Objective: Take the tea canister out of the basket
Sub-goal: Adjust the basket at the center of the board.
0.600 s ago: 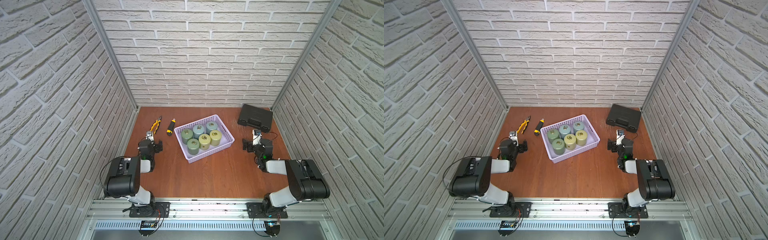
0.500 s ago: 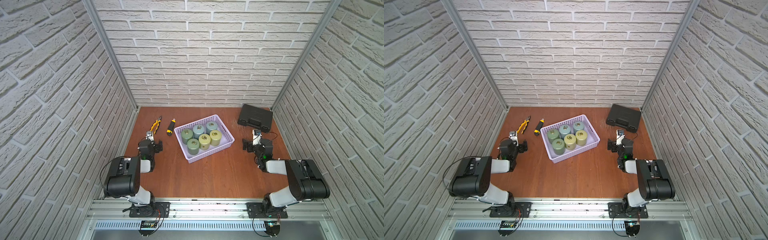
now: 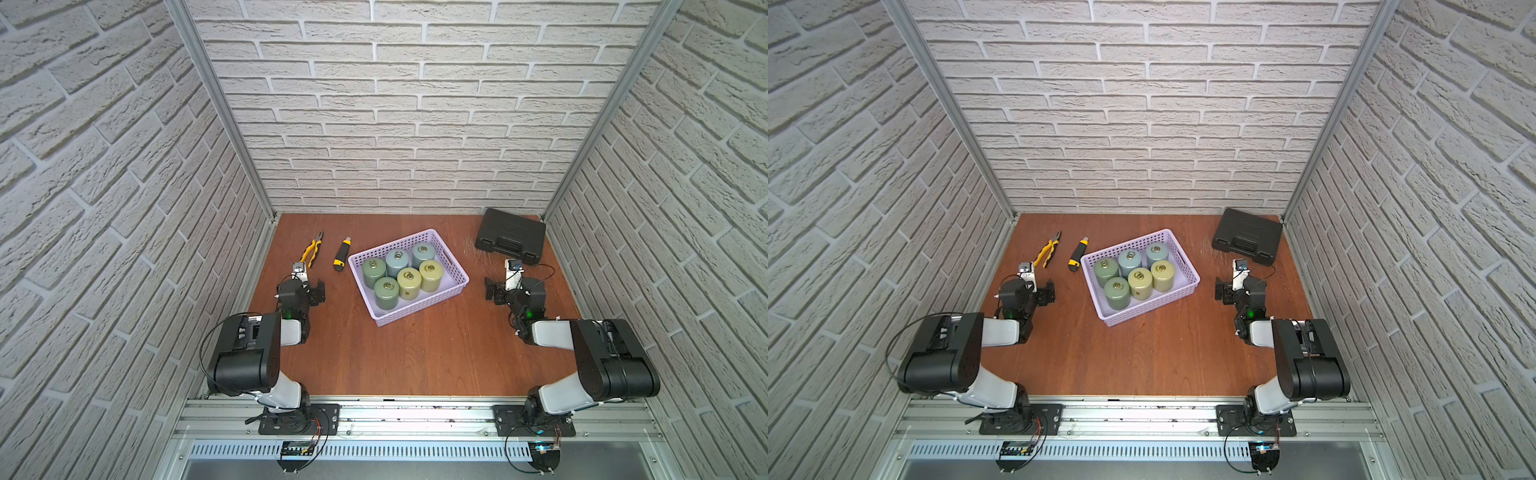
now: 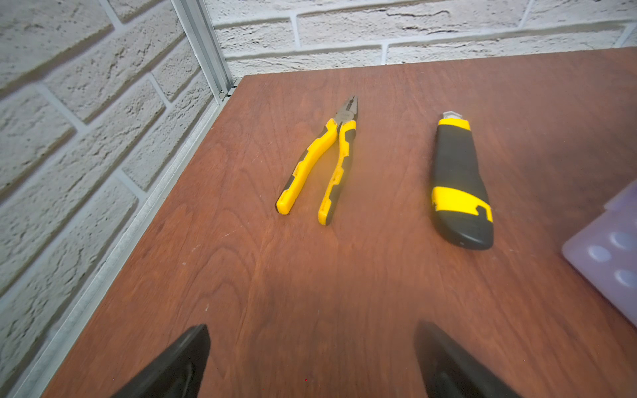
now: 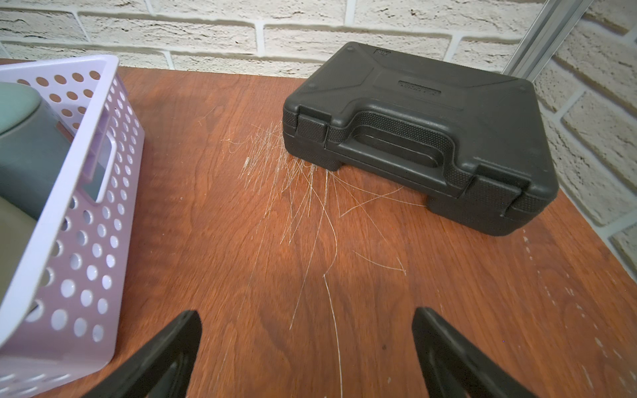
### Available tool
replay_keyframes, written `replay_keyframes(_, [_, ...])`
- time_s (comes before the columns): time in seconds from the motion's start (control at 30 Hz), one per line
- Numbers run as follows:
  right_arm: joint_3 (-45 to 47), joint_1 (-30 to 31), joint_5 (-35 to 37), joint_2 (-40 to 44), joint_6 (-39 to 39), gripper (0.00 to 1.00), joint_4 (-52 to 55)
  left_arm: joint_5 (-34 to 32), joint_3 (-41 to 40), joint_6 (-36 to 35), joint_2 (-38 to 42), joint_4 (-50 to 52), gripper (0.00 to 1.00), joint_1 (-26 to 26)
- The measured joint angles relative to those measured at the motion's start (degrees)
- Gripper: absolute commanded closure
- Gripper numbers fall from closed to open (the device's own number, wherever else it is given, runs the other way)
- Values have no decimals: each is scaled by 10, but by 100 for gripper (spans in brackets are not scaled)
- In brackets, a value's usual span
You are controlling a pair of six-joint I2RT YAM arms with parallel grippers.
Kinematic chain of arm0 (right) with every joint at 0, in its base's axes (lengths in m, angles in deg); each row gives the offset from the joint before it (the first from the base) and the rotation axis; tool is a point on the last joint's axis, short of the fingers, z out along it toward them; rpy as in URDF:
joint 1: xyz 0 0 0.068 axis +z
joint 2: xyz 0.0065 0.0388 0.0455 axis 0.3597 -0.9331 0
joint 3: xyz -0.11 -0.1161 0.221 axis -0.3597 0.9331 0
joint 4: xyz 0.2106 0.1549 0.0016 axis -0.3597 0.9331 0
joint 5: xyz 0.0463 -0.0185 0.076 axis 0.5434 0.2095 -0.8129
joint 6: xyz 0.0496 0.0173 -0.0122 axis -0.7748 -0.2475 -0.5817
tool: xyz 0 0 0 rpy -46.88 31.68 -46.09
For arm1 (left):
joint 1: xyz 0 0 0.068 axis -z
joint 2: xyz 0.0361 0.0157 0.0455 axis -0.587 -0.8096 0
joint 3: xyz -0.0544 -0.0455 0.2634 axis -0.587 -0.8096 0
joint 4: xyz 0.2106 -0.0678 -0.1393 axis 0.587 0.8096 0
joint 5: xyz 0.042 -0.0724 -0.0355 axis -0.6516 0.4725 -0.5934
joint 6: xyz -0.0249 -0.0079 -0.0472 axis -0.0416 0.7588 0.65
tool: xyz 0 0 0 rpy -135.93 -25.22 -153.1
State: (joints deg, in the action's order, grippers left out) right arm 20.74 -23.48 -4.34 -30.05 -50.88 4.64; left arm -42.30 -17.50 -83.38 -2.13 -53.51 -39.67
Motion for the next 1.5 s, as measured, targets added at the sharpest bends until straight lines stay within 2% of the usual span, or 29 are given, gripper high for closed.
replay_keyframes(1.3, [0, 0, 0, 0, 0, 0, 0, 10, 0, 0, 0, 1, 2, 0])
replay_keyframes(1.5, [-28, 0, 10, 48, -7, 0, 88, 13, 40, 0, 38, 87, 2, 0])
